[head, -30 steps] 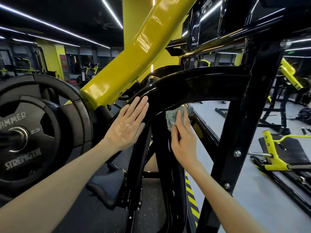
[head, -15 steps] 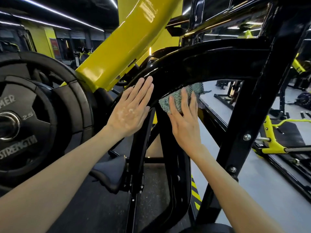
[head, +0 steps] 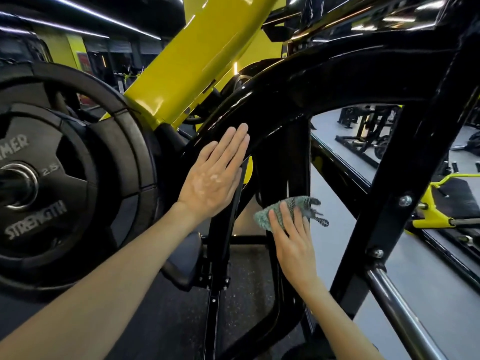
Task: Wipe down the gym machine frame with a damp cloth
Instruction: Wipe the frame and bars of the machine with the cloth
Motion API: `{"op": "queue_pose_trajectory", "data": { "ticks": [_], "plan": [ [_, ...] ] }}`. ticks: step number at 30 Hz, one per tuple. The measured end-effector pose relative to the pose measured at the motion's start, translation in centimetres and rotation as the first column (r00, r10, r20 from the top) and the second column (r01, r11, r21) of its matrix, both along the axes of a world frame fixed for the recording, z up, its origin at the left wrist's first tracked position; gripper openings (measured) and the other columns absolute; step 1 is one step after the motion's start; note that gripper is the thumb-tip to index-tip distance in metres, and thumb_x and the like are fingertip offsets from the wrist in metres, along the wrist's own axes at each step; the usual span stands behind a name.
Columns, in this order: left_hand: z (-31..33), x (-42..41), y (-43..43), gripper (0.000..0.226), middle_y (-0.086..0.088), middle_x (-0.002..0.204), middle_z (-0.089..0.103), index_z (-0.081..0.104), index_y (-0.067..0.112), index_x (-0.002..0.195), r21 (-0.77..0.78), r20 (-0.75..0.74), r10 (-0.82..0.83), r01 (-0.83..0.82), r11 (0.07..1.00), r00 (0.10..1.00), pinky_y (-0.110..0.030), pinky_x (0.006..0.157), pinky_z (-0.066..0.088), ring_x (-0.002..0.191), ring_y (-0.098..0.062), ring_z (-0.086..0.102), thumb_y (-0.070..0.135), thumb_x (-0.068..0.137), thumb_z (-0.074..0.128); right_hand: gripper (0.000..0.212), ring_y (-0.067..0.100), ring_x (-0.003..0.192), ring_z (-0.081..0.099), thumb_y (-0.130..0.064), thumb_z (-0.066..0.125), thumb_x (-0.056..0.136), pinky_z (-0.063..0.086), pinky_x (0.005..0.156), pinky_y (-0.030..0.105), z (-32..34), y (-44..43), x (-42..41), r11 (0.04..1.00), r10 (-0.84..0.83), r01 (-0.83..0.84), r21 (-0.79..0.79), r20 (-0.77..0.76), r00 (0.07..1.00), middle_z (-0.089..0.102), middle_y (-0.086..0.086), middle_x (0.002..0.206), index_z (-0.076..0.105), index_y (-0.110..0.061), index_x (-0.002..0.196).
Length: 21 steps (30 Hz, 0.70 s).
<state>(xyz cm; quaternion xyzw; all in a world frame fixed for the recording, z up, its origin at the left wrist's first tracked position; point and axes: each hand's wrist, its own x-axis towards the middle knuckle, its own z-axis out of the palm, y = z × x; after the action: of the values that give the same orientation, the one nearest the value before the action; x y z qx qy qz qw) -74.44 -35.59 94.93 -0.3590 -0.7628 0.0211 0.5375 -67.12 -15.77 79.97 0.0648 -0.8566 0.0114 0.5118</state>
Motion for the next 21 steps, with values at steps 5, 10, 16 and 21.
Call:
{"op": "queue_pose_trajectory", "data": {
  "ticks": [5,10,16,21],
  "plan": [
    [-0.1,-0.1,-0.1,0.062,-0.011,0.165,-0.002,0.003,0.004,0.158,-0.005,0.010,0.017,-0.017,1.000,1.000,-0.039,0.123,0.013,0.153,-0.024,0.002,0.022,0.106,0.033,0.060,0.039,0.143,0.022,-0.006,0.062,0.093,0.018,0.118,0.050,9.5,-0.8,-1.5,0.995,0.070,-0.079,-0.054,-0.152,0.986,0.036,0.016,0.152,0.036,-0.013,0.146],
    [-0.5,0.3,0.6,0.059,-0.011,0.164,0.000,0.007,0.004,0.157,0.062,0.034,0.010,-0.012,0.998,0.999,-0.040,0.124,0.011,0.153,-0.024,0.003,0.025,0.107,0.029,0.059,0.035,0.146,0.017,0.006,0.059,0.092,0.015,0.121,0.048,9.4,-0.4,-2.4,0.991,0.117,-0.130,-0.043,-0.223,0.968,0.038,0.018,0.151,0.036,-0.006,0.145],
    [-0.7,0.5,1.0,0.062,-0.012,0.164,0.000,0.005,0.004,0.157,0.083,0.073,0.029,-0.035,0.996,0.997,-0.041,0.123,0.010,0.153,-0.025,0.002,0.025,0.105,0.031,0.097,0.036,0.144,0.021,0.023,0.073,0.064,0.024,0.114,0.053,-1.7,1.1,1.3,0.999,-0.043,0.042,0.008,0.078,0.996,0.027,0.010,0.155,0.032,-0.010,0.146],
    [-0.8,0.7,1.0,0.066,-0.013,0.165,-0.001,0.002,0.004,0.158,0.062,0.079,0.065,-0.070,0.996,0.995,-0.041,0.124,0.008,0.153,-0.025,0.000,0.025,0.104,0.034,0.087,0.039,0.141,0.027,0.015,0.074,0.073,0.014,0.118,0.045,2.2,0.5,0.8,1.000,-0.016,0.016,-0.003,0.042,0.999,0.031,0.011,0.154,0.035,-0.011,0.146]
  ]
}}
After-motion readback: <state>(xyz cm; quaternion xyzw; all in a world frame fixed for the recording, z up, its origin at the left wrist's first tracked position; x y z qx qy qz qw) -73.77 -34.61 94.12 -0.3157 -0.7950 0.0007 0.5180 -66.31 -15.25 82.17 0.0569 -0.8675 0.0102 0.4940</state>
